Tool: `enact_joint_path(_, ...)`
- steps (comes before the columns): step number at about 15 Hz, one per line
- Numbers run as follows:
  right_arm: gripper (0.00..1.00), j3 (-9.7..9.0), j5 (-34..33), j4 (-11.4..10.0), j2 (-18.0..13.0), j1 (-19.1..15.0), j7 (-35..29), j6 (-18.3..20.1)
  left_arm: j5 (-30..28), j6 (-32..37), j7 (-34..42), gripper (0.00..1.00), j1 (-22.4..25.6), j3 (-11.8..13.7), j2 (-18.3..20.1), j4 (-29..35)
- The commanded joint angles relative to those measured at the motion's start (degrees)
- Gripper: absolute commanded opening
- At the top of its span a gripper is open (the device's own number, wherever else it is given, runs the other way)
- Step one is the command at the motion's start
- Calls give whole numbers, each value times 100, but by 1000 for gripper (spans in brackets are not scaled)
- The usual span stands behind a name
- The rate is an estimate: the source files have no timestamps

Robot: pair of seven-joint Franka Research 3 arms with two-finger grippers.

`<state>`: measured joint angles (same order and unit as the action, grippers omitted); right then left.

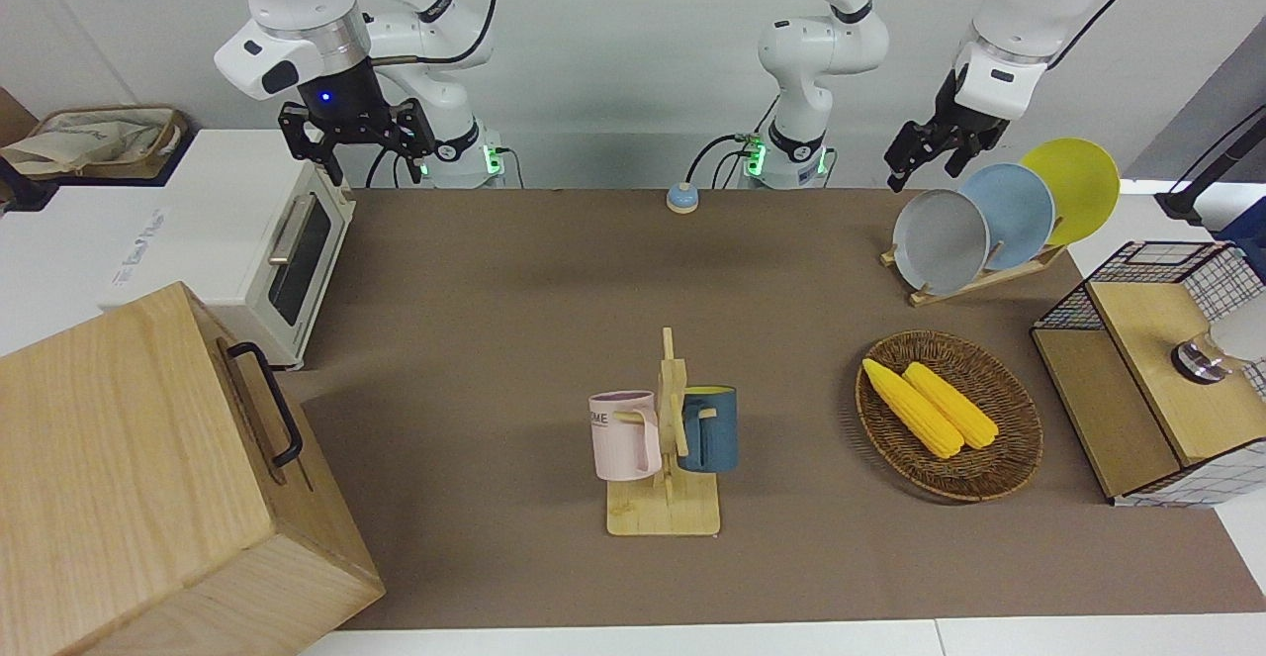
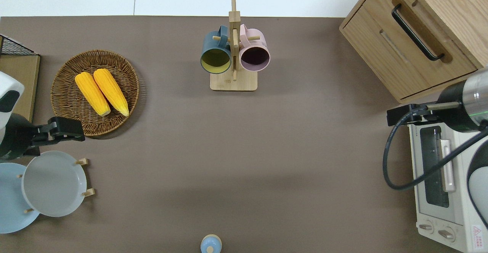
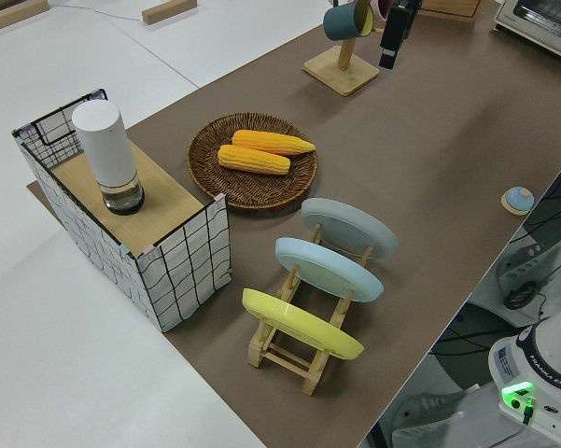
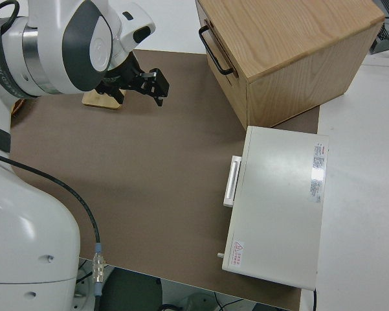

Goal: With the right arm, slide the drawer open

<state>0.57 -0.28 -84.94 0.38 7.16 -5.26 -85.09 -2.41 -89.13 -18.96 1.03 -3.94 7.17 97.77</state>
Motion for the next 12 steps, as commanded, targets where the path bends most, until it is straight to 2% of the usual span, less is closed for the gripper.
enact_joint_path(1,985,66,159,48,6,49,-72,1,-5,89,51,993,-7,25,48,-21)
enact_joint_path(12,983,48,54,30,6,84,-54,1,-5,89,51,993,-7,25,48,-21)
